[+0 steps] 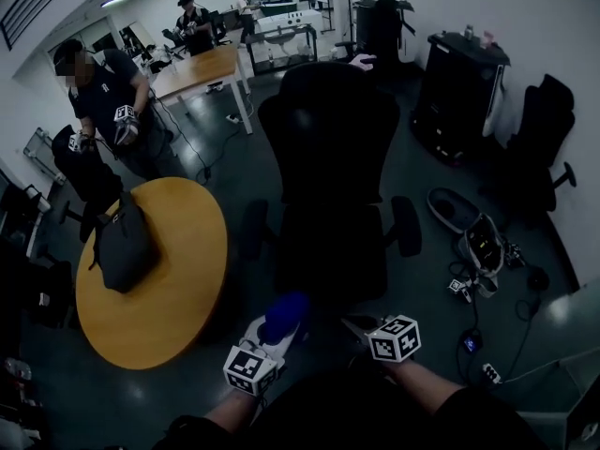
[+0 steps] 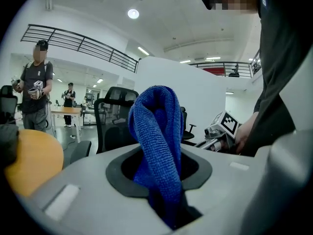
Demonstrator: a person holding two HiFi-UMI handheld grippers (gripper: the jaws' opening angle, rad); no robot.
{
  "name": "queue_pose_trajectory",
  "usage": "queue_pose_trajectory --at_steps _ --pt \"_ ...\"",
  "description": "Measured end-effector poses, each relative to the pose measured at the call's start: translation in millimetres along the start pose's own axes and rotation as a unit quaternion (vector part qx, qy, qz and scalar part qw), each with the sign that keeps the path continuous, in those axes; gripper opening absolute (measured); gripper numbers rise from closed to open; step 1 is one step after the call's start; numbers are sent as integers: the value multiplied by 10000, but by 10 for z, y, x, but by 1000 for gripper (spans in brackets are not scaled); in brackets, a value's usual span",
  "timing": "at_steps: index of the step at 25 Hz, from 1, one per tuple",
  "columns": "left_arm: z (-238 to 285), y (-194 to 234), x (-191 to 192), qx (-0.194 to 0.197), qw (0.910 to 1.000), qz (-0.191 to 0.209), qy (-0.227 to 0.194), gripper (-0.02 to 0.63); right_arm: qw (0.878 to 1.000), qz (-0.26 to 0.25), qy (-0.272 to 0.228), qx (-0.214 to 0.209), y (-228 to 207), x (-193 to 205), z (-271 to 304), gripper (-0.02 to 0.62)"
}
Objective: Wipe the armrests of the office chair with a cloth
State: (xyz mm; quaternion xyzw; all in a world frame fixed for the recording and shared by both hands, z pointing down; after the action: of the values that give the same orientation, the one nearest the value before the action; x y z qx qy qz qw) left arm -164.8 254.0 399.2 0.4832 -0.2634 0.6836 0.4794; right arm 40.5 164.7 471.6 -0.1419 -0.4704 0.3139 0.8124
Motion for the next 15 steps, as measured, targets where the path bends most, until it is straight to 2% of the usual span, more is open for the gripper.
queue_pose_trajectory --at_steps 7,10,15 --pt "-550 -48 150 651 9974 -161 -269 130 9981 -256 -448 347 704 83 -18 5" --pt "-693 -115 256 933 9944 -346 -347 130 9977 -145 -521 397 947 226 -65 5" --pt "-832 -122 479 1048 9932 -342 -379 130 9971 -137 -497 558 1208 436 -73 5"
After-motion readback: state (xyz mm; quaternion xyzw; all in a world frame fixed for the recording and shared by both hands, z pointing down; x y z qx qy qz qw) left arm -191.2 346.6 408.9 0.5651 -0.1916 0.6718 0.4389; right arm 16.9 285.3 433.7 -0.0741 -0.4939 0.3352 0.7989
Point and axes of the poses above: the fingertips, and each gripper's own axes: z forward along the fingers, y to its left, x out of its underside, the point moved 8 cm from there along -z, backward along the fingers, and after that the axes turned 9 degrees about y, right-handed, at the moved point
